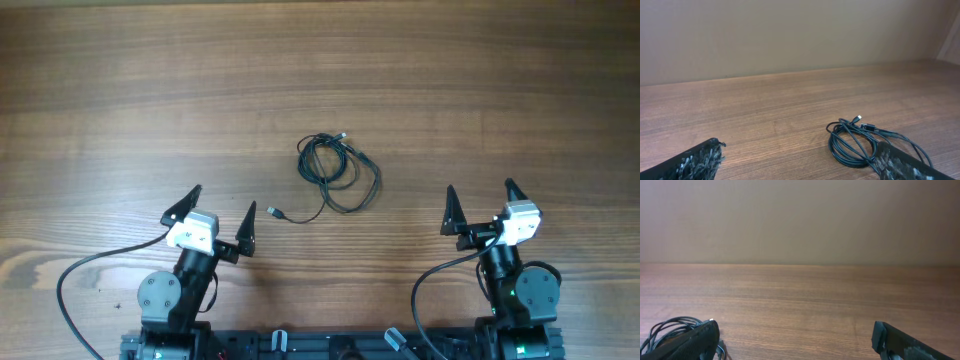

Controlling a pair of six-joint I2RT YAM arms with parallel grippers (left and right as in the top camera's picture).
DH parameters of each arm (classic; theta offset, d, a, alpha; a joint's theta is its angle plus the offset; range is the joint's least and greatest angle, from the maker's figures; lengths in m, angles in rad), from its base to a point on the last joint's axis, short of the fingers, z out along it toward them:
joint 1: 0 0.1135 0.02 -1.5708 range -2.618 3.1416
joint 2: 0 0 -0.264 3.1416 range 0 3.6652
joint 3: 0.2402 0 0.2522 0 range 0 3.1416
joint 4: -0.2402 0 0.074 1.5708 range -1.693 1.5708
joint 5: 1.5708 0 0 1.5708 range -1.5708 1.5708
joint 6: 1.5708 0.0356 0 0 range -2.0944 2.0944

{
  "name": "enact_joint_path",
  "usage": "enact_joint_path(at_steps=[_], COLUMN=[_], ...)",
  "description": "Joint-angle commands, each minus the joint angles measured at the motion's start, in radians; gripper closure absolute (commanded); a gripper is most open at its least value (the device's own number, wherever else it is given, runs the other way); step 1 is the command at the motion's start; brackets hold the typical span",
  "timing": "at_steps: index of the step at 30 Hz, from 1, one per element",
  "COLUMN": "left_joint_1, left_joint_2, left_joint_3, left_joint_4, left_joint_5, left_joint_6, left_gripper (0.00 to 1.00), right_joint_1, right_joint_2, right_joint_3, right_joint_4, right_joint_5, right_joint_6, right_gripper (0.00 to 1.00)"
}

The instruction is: Untangle cables

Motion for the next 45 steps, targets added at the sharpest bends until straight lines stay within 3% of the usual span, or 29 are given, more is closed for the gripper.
enact_joint_path(at_steps=[1,18,25,31,38,42,45], left_joint_1=[0.007,0.007,0.007,0.007,0.007,0.007,0.007], left_joint_2=[-0.008,-0.008,-0.007,0.021,0.304,0.509,0.592], left_joint_3=[-0.004,-0.004,0.000,0.109,0.333,0.494,0.554], left_joint_4=[-0.004,0.000,-0.016,-0.170,-0.214,-0.317,-0.361], left_joint_5=[0.019,0.000,-0.072,-0.121,-0.121,-0.121,-0.121], left_joint_6=[0.014,0.014,-0.182,-0.203,-0.208,-0.208,-0.280], left_gripper=[0.00,0.00,0.00,0.00,0.00,0.00,0.00], right_joint_1=[0.004,0.004,0.004,0.004,0.004,0.004,0.004], right_joint_2=[-0.008,-0.008,-0.008,-0.008,-0.008,-0.002,0.043], right_joint_3=[-0.001,-0.001,-0.001,-0.001,-0.001,0.017,0.087], right_joint_4=[0.002,0.002,0.002,0.002,0.011,-0.018,-0.070], right_joint_5=[-0.012,-0.012,-0.012,-0.013,-0.013,-0.015,0.000], right_joint_6=[-0.013,-0.013,-0.012,-0.010,-0.006,0.050,0.039], right_gripper=[0.00,0.00,0.00,0.01,0.00,0.00,0.01])
